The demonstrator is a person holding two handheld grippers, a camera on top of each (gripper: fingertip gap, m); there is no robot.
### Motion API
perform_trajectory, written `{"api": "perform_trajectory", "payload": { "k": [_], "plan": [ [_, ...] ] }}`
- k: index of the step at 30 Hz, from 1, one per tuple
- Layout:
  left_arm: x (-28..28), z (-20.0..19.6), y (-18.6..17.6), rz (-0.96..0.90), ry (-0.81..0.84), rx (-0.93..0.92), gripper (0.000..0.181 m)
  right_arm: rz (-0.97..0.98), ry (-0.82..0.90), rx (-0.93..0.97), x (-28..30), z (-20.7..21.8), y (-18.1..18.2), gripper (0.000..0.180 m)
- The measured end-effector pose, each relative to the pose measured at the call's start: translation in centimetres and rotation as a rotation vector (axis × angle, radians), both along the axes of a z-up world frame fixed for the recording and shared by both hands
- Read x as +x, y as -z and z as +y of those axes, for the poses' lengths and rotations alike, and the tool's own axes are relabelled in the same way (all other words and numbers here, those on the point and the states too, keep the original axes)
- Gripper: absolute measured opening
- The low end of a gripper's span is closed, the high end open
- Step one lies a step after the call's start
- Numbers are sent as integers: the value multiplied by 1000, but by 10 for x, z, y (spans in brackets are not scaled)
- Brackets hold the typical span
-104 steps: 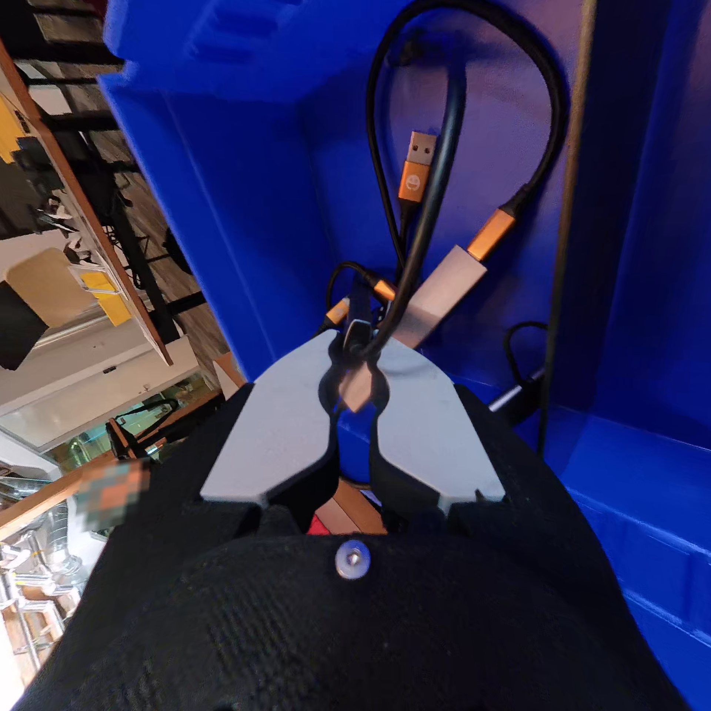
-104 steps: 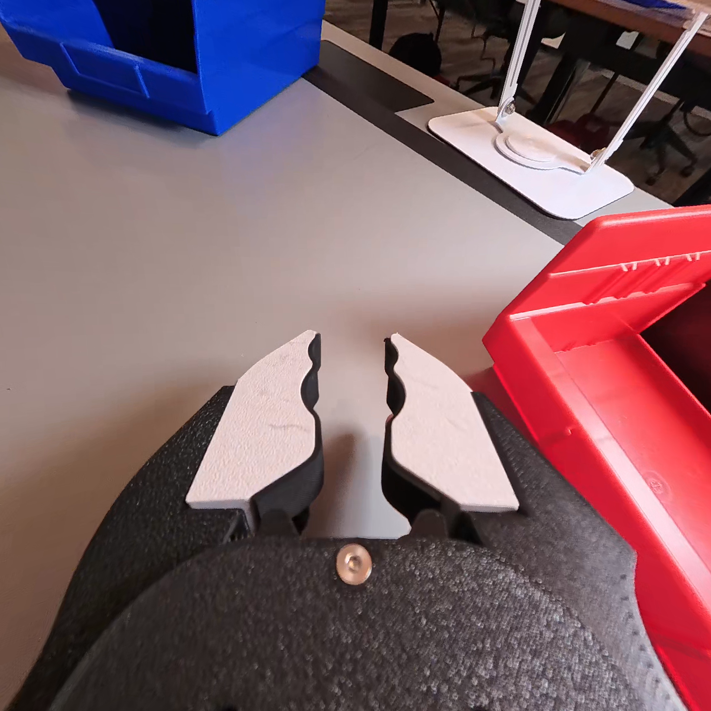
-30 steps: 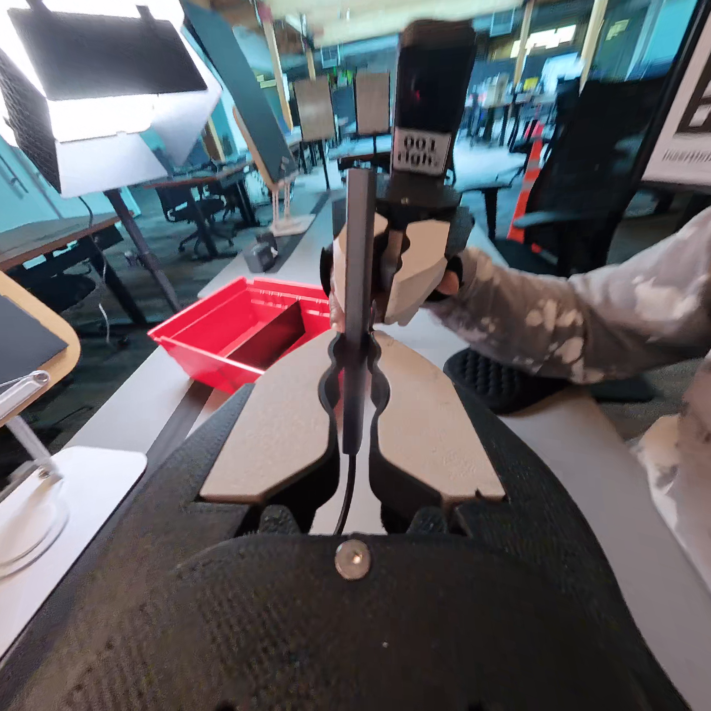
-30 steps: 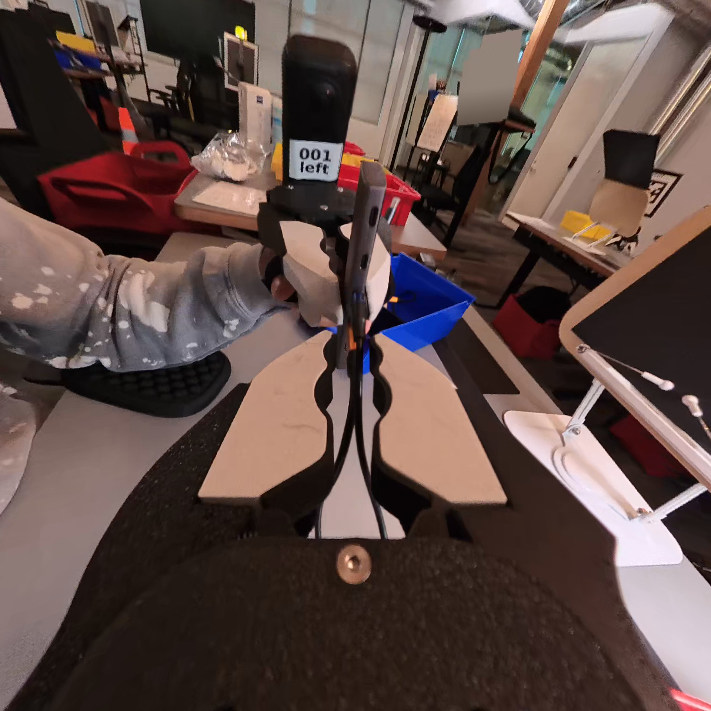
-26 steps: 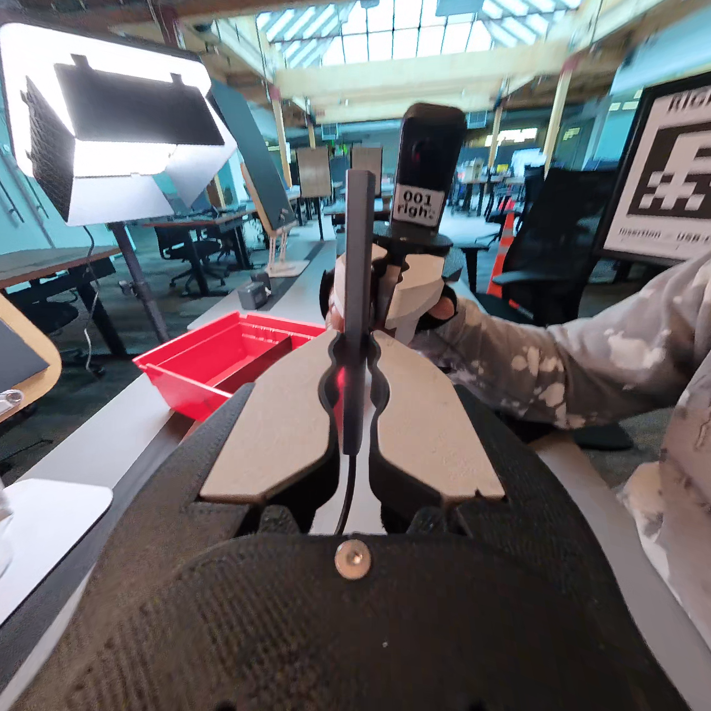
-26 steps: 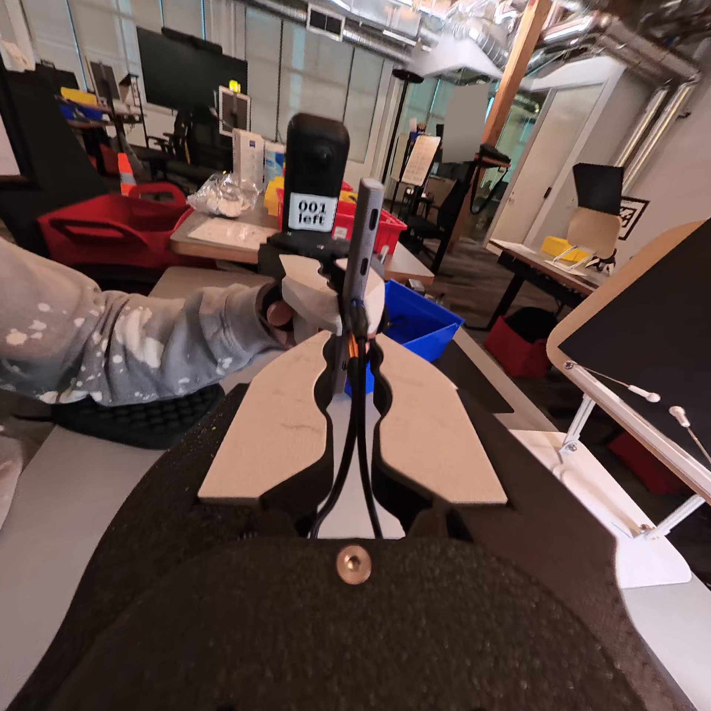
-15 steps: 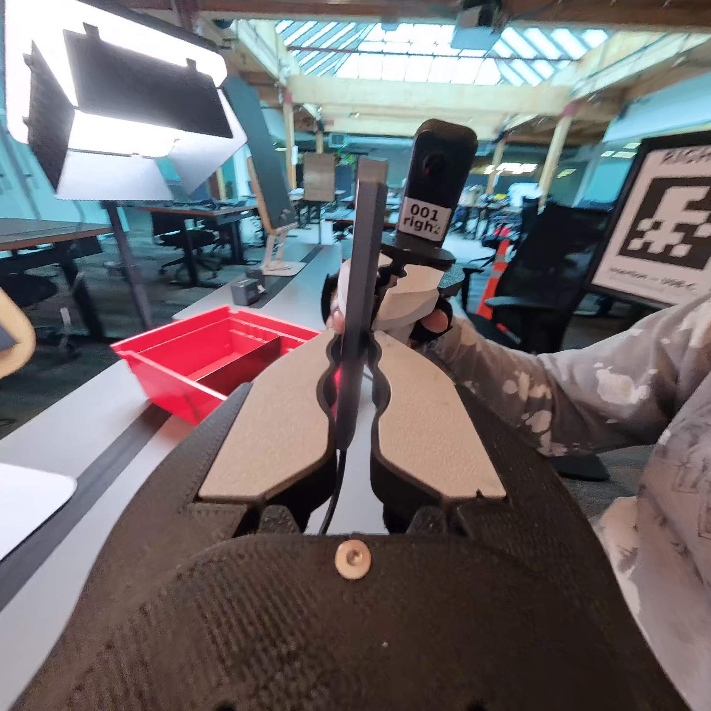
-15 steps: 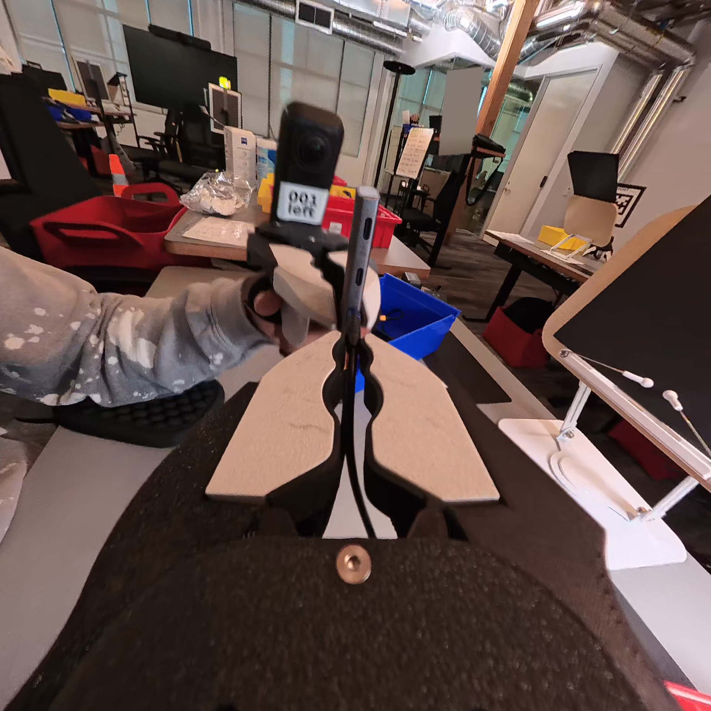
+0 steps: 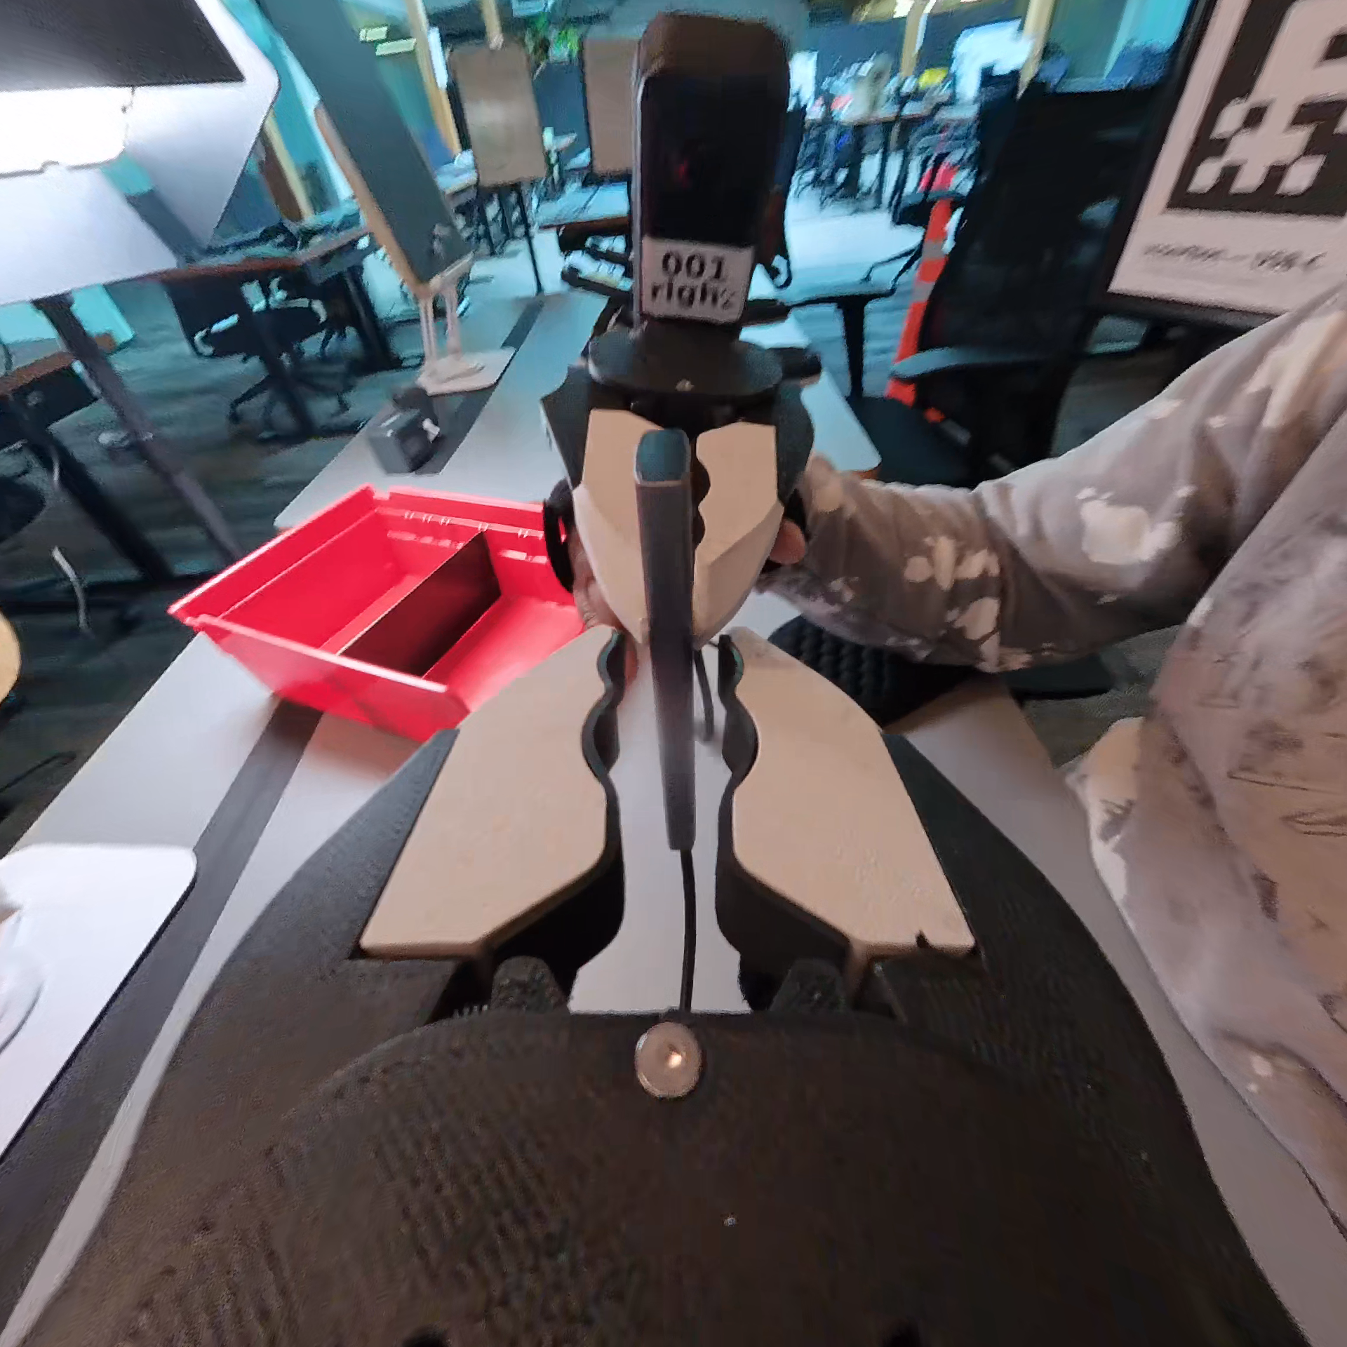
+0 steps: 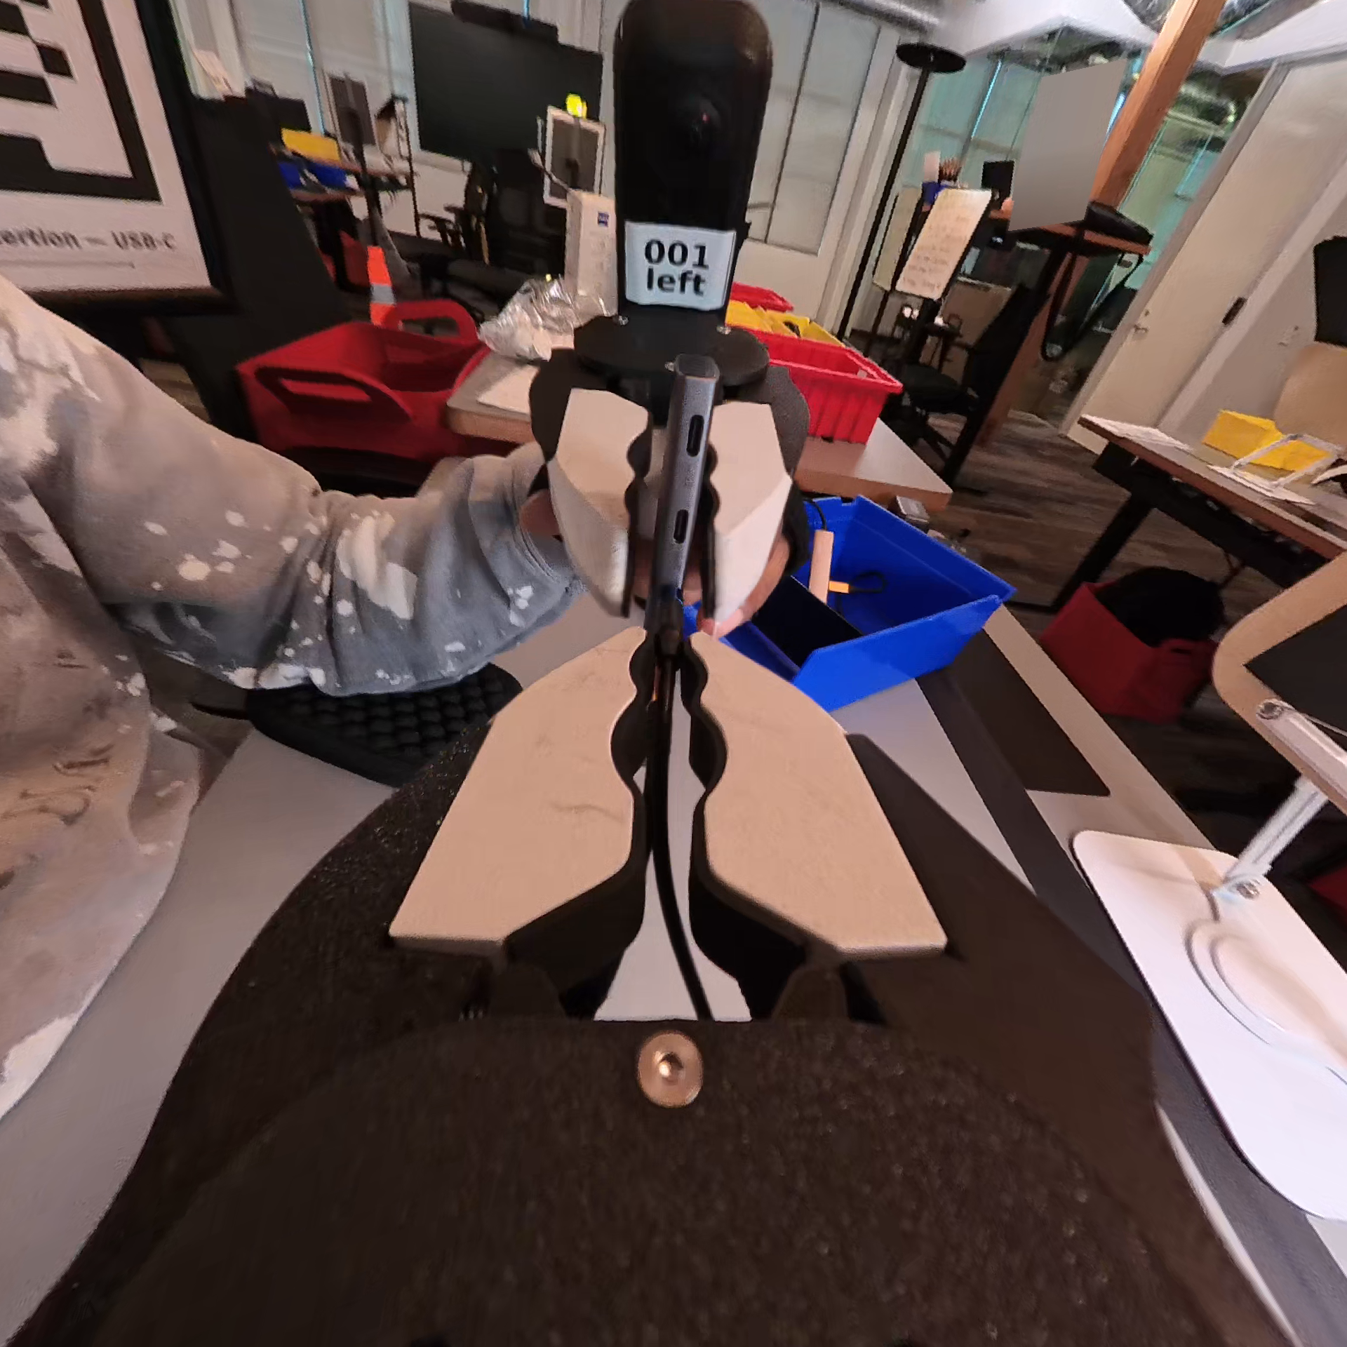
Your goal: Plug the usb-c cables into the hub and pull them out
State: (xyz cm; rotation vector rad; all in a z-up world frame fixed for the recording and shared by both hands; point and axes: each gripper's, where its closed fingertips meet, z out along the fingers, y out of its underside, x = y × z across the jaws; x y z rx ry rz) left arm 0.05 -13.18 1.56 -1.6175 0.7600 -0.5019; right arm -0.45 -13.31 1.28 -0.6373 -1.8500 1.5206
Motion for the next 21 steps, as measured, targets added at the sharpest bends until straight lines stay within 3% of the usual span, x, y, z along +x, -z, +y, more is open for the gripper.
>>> {"api": "perform_trajectory", "payload": {
  "k": [2,9,21],
  "plan": [
    [1,0,-8,-35,6,40,11,11,-8,-26,2,1,-4,6],
    [3,4,-24,-107,-8,141,10,81,2,-96,3,5,-19,6],
    [2,13,-24,-167,-33,140,10,101,46,-94,0,11,-22,7]
  ]
}}
